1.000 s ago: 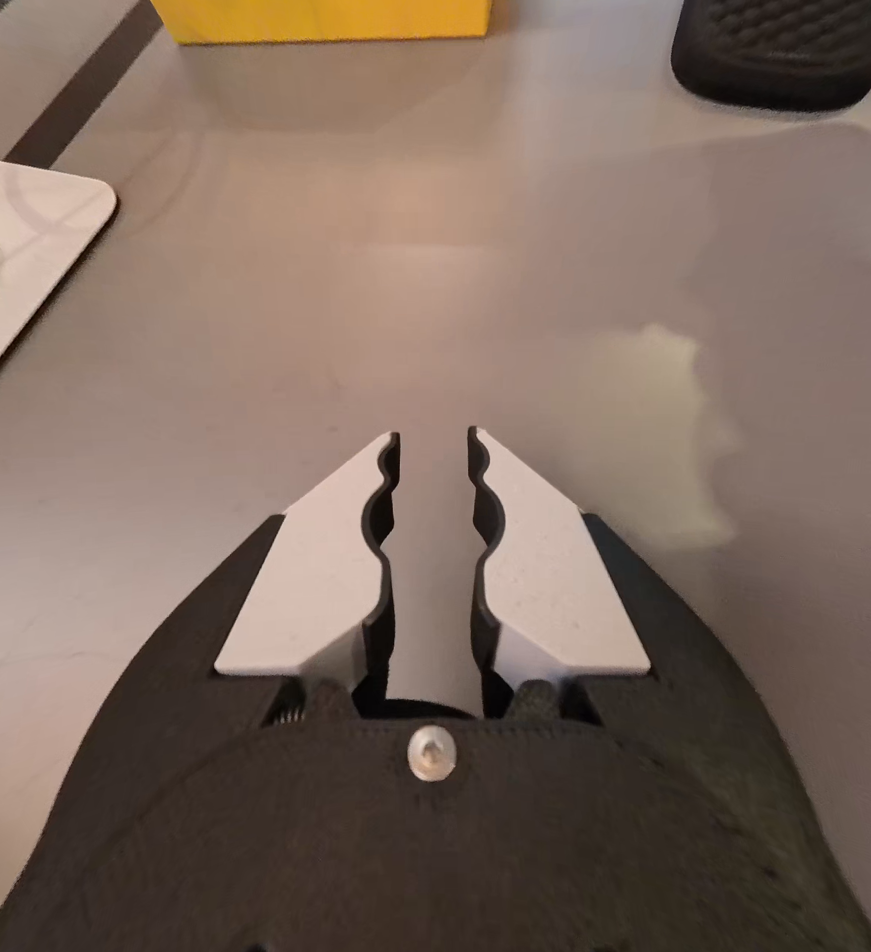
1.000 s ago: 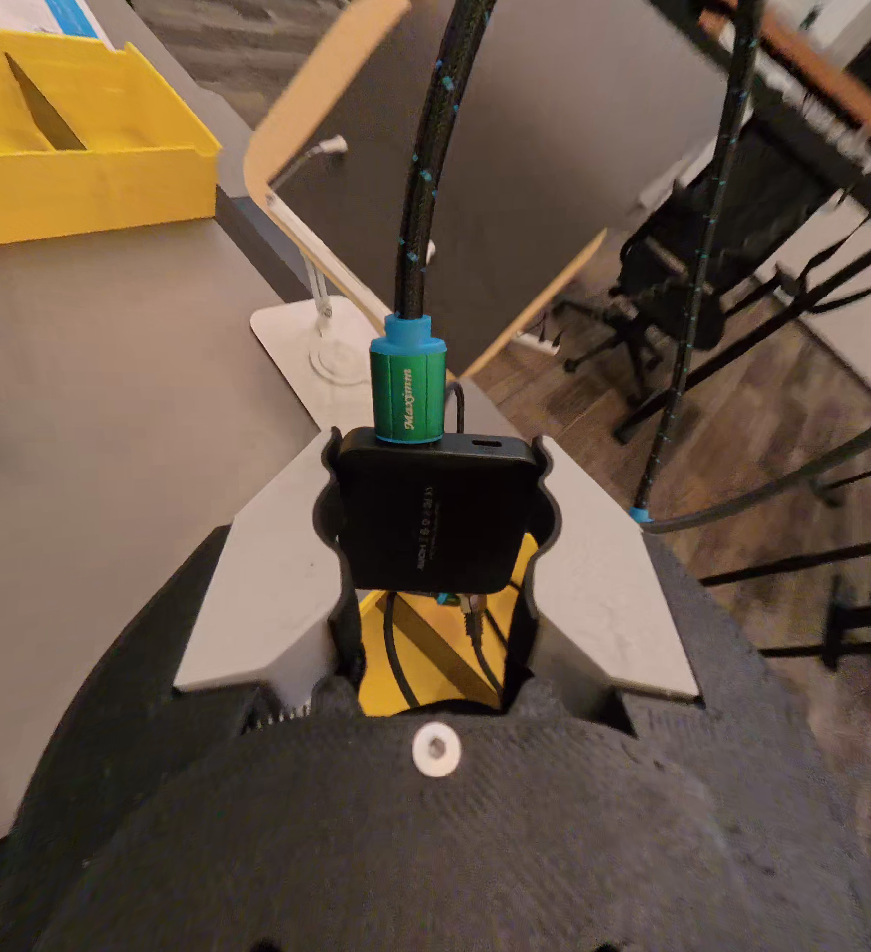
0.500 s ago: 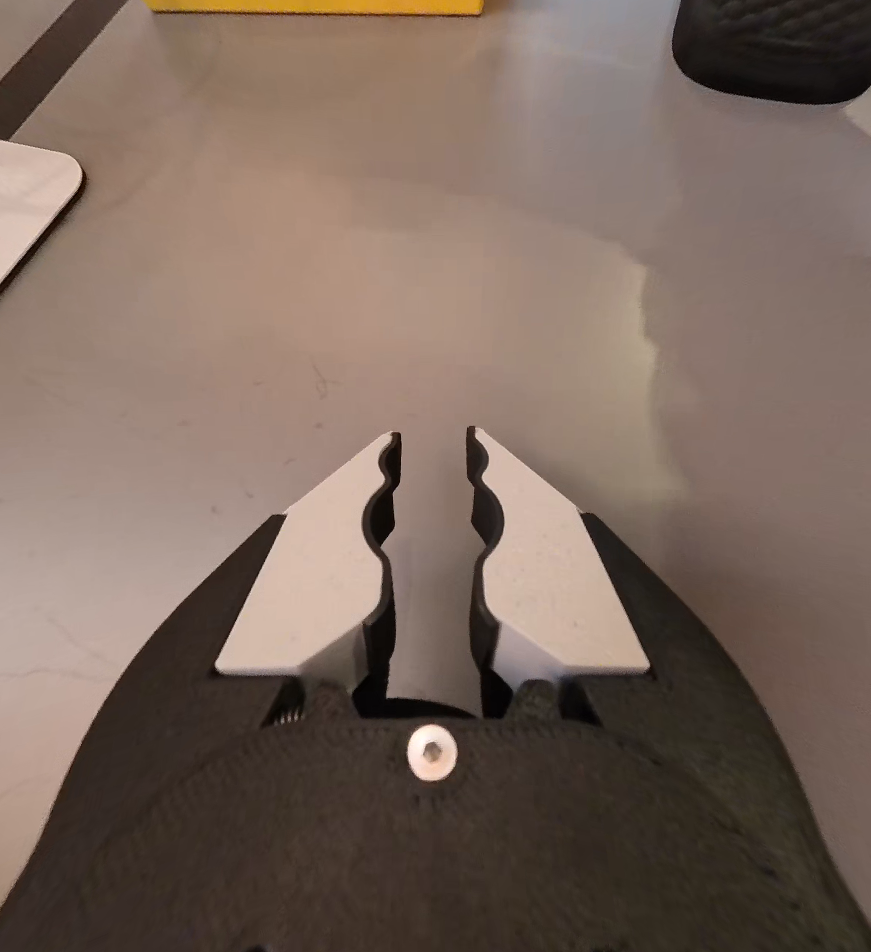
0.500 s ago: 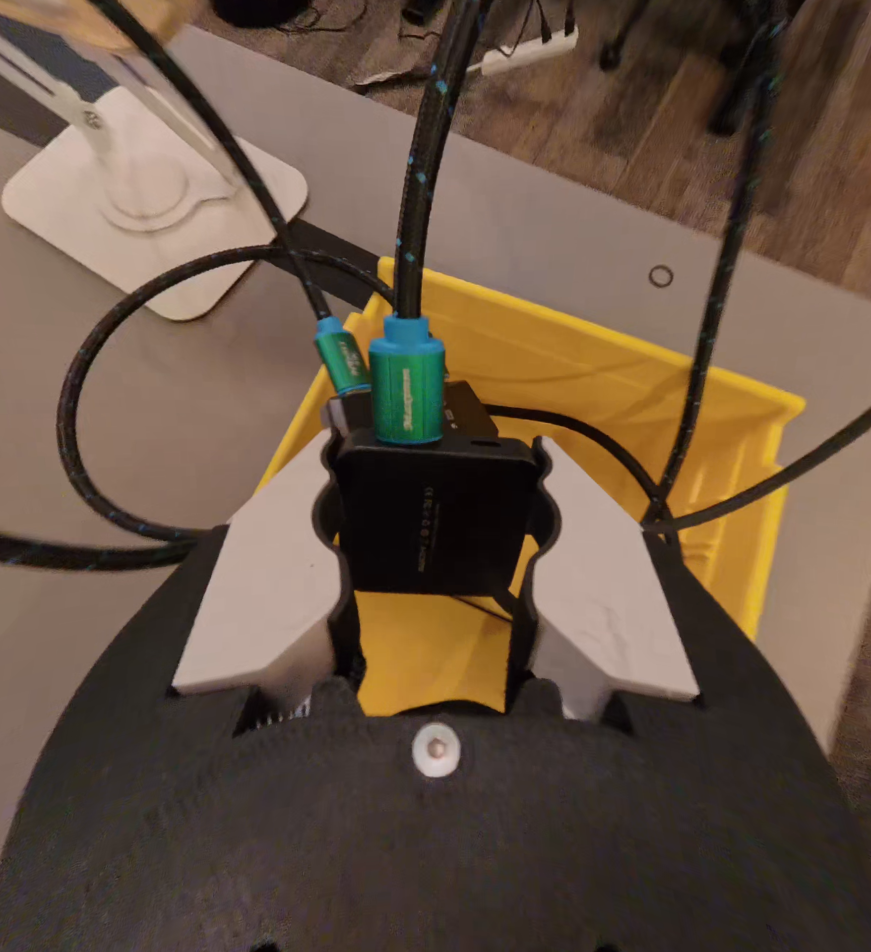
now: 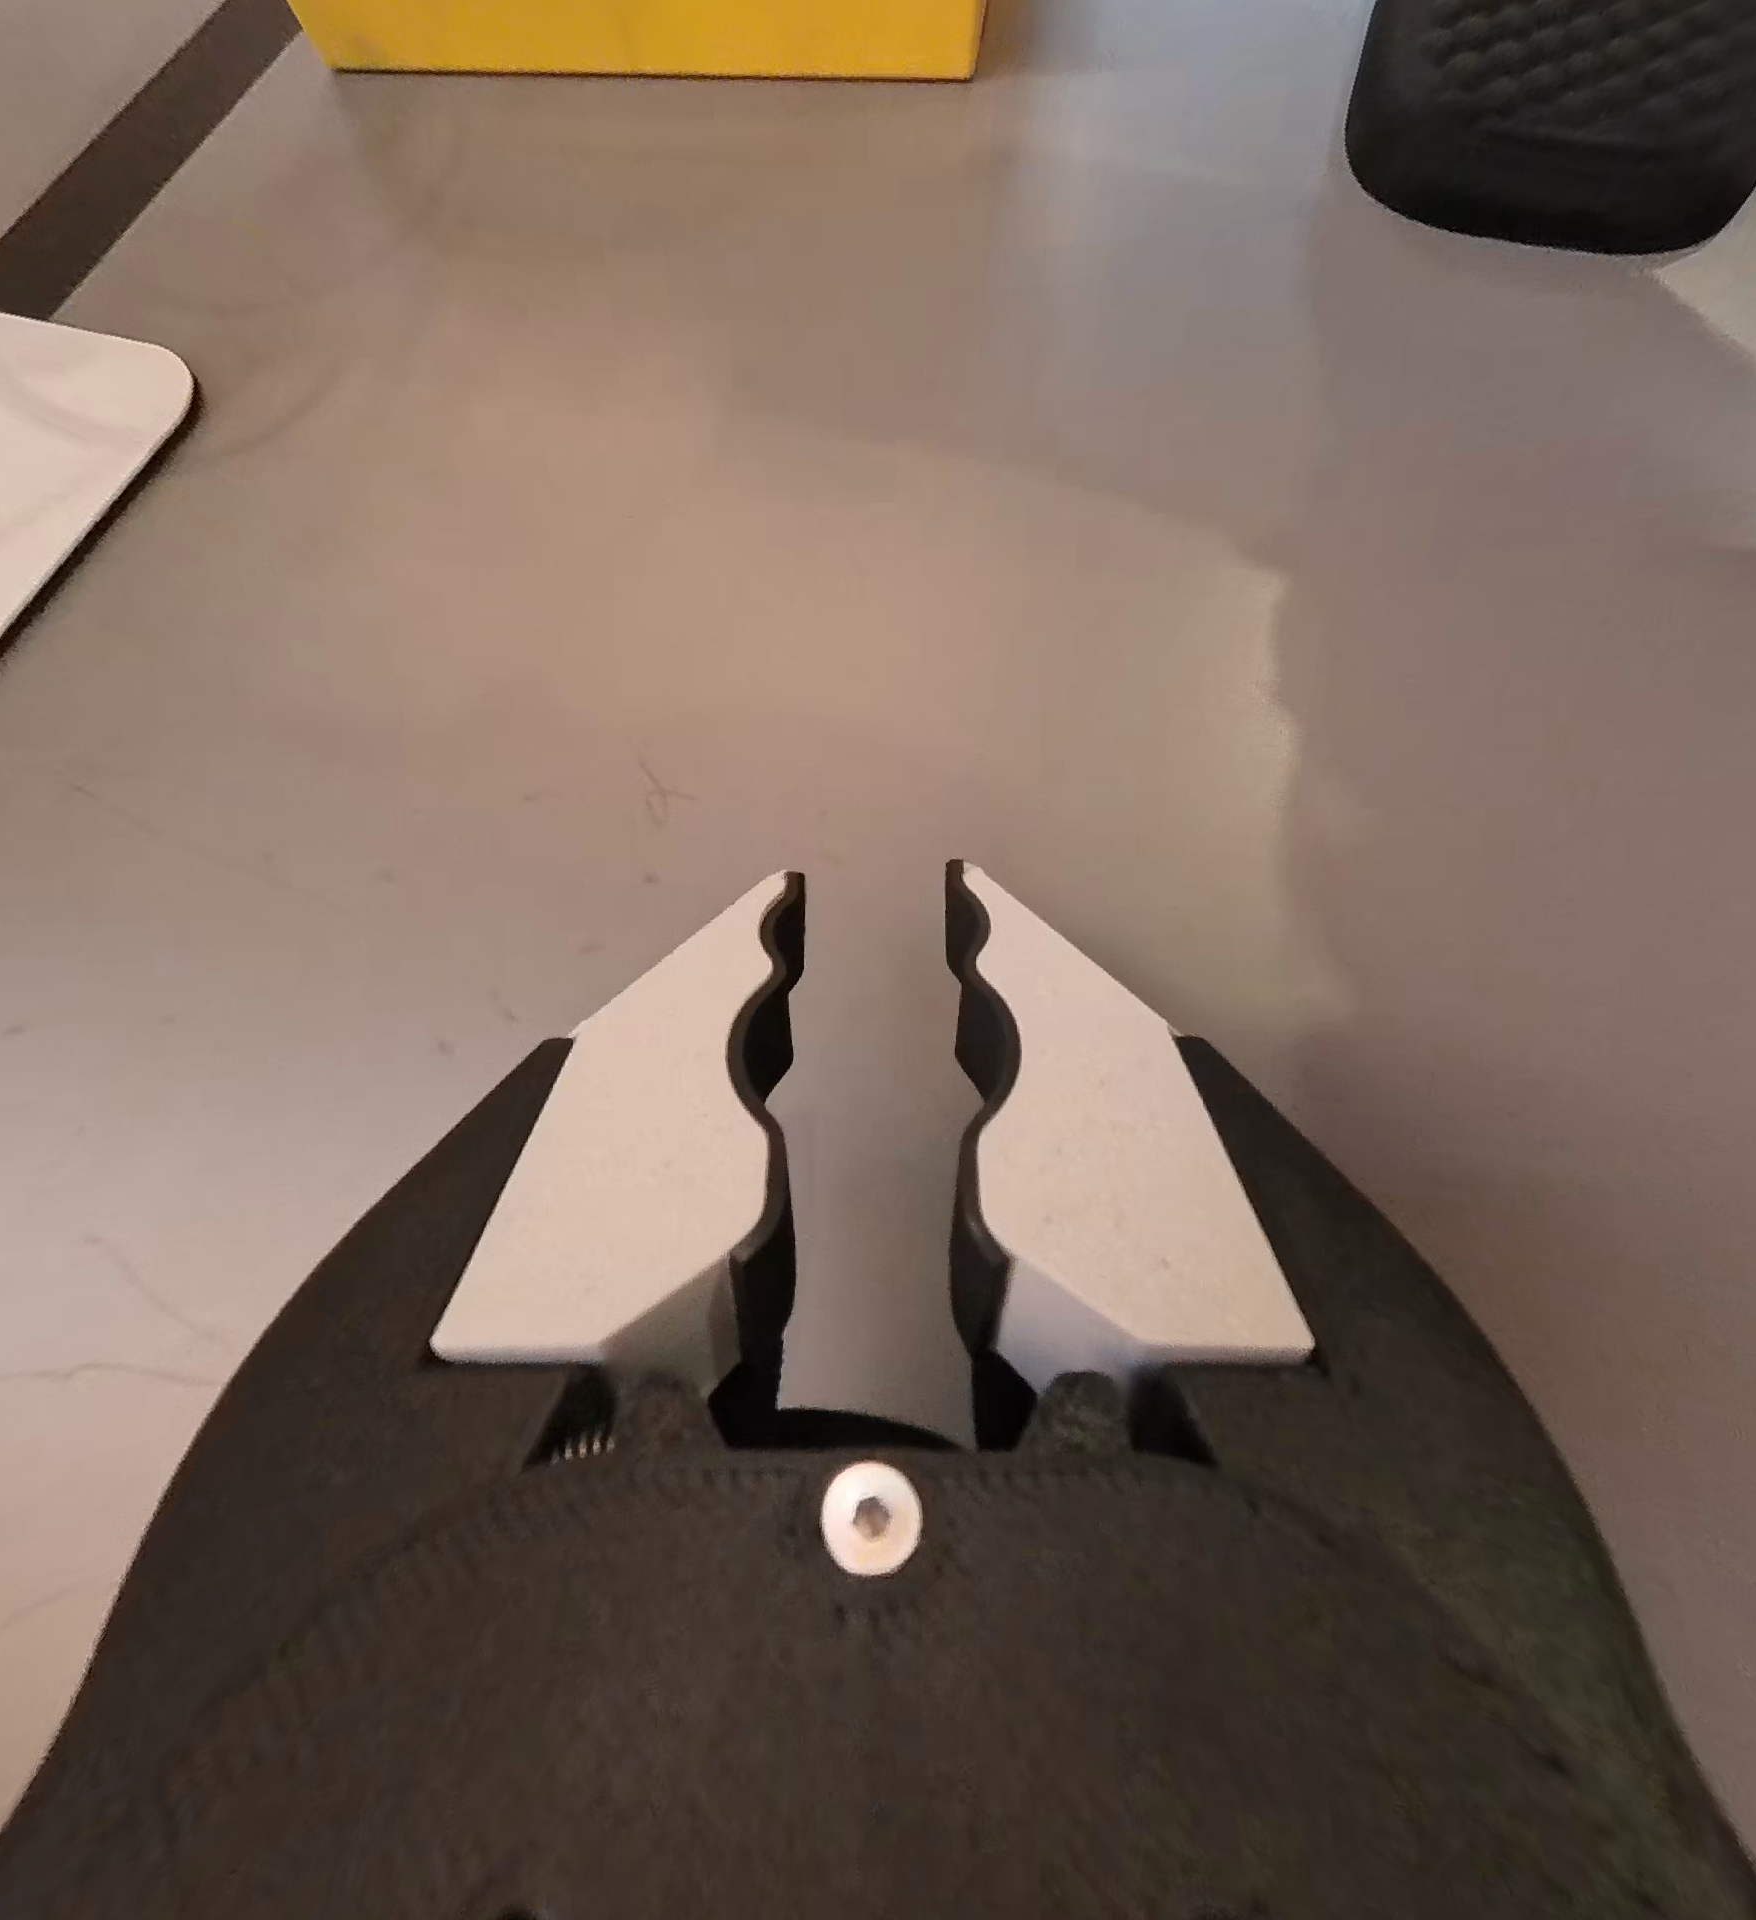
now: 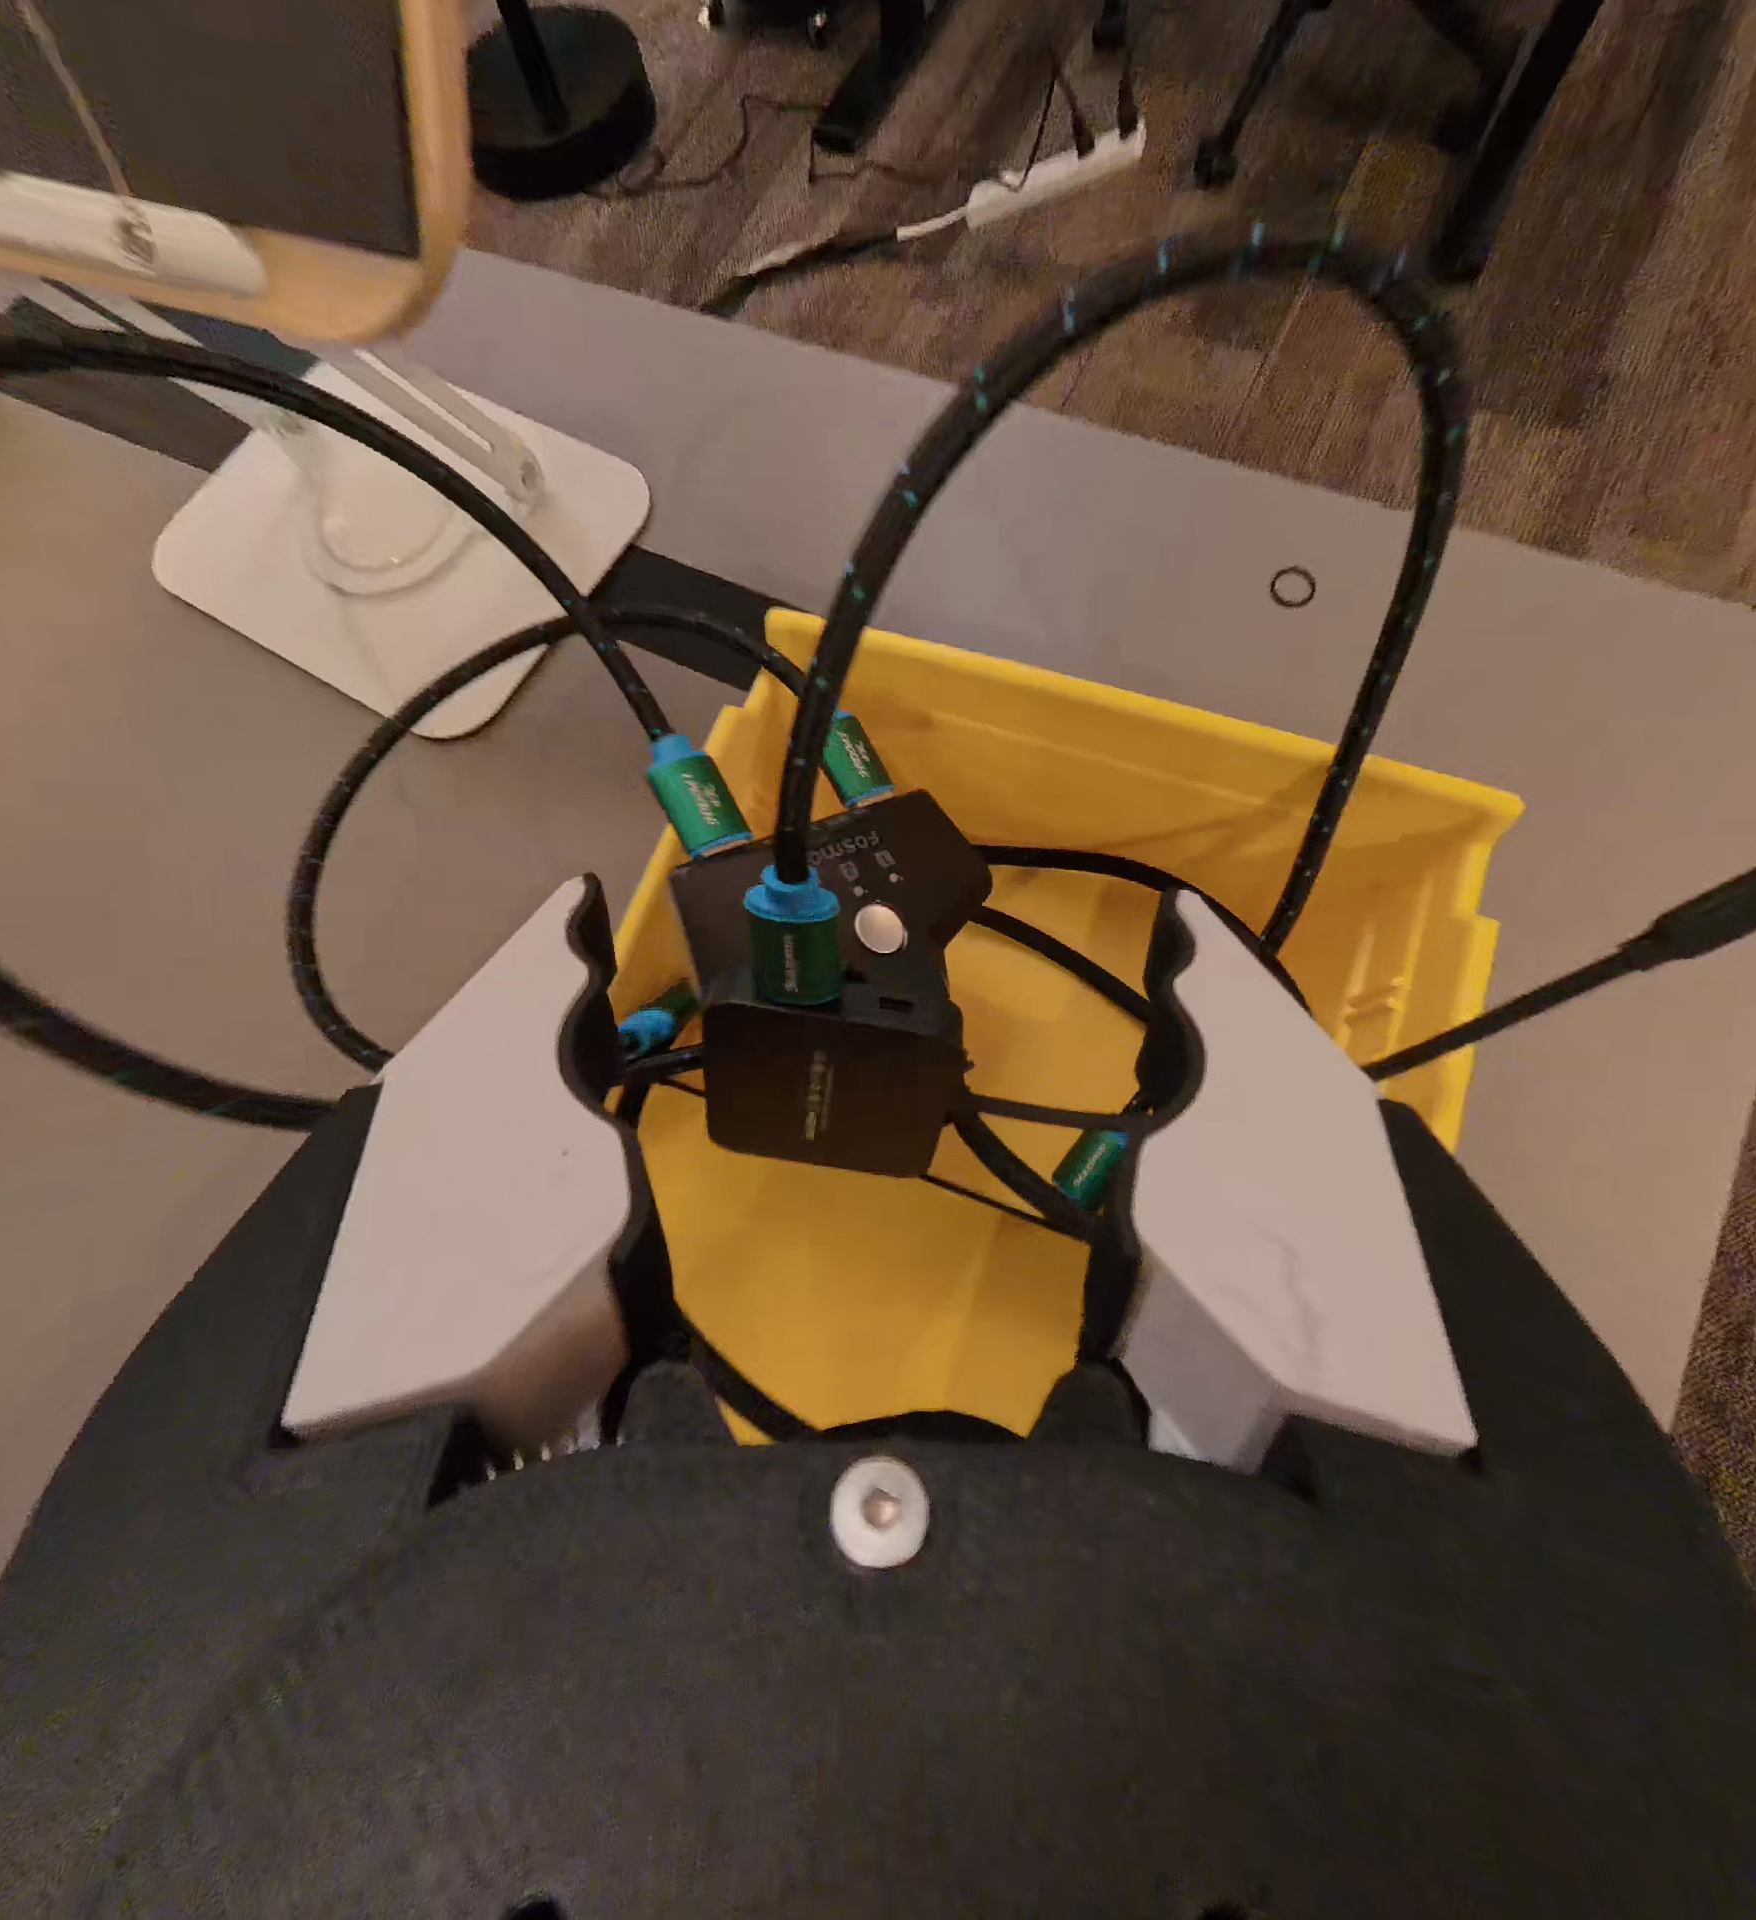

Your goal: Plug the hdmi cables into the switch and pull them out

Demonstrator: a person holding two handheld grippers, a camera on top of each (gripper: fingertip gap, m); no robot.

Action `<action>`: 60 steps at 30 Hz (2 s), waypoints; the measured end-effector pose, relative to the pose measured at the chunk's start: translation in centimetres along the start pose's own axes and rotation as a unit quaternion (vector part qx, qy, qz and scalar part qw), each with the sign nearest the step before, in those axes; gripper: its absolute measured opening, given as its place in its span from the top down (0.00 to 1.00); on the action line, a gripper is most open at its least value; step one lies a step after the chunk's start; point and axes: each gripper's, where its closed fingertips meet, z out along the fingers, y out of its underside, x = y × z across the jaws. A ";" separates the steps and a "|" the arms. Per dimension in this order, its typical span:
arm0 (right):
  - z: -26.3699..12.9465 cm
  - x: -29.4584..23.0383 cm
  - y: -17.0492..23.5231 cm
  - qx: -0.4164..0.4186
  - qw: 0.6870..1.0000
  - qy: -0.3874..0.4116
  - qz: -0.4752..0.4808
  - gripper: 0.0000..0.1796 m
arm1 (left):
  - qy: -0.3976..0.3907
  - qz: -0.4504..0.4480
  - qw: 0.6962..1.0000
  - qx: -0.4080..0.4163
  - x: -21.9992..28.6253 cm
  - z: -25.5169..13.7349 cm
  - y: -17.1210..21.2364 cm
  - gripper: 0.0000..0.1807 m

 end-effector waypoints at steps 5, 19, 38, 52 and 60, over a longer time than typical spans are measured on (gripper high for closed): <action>-3.8 -2.9 -0.5 0.015 0.998 0.023 -0.057 0.45 | -0.019 0.003 1.000 0.008 -0.6 -0.7 -0.7 0.85; -0.2 -33.2 5.1 0.036 0.963 -0.137 -0.230 0.20 | -0.105 -0.018 0.985 0.139 -1.3 -3.8 -8.7 0.61; 11.7 -41.9 14.2 -0.045 0.963 -0.171 -0.204 0.15 | -0.056 0.016 0.996 0.065 1.1 1.2 -4.2 0.57; 13.4 -41.7 17.1 -0.086 0.934 -0.205 -0.278 0.22 | -0.056 0.007 0.998 0.034 1.3 3.9 -1.7 0.60; 14.0 -41.9 17.0 -0.068 0.926 -0.231 -0.292 0.11 | -0.066 0.008 0.997 0.027 1.3 4.2 -1.7 0.58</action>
